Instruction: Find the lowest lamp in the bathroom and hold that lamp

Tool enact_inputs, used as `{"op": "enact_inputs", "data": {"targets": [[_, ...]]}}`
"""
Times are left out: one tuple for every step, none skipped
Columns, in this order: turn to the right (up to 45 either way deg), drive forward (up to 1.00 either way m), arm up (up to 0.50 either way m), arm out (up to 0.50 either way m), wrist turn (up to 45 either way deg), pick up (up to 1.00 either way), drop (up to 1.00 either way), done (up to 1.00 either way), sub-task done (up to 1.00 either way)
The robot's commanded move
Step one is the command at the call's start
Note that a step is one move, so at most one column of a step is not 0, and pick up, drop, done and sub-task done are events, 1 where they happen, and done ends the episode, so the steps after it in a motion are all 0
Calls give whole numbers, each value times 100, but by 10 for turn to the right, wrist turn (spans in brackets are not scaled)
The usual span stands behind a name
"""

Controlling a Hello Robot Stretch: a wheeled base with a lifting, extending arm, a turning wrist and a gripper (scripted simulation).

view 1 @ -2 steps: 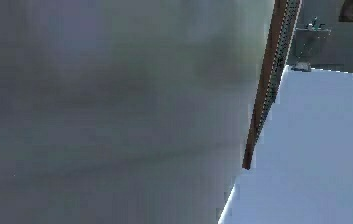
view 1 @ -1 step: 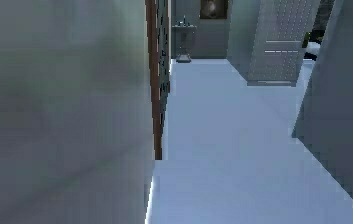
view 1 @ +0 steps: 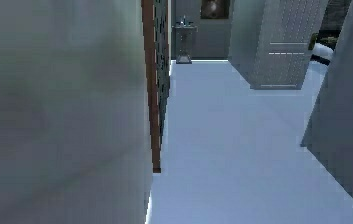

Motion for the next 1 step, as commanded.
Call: {"op": "enact_inputs", "data": {"targets": [[180, 0, 0, 0, 0, 0, 0, 0, 0]]}}
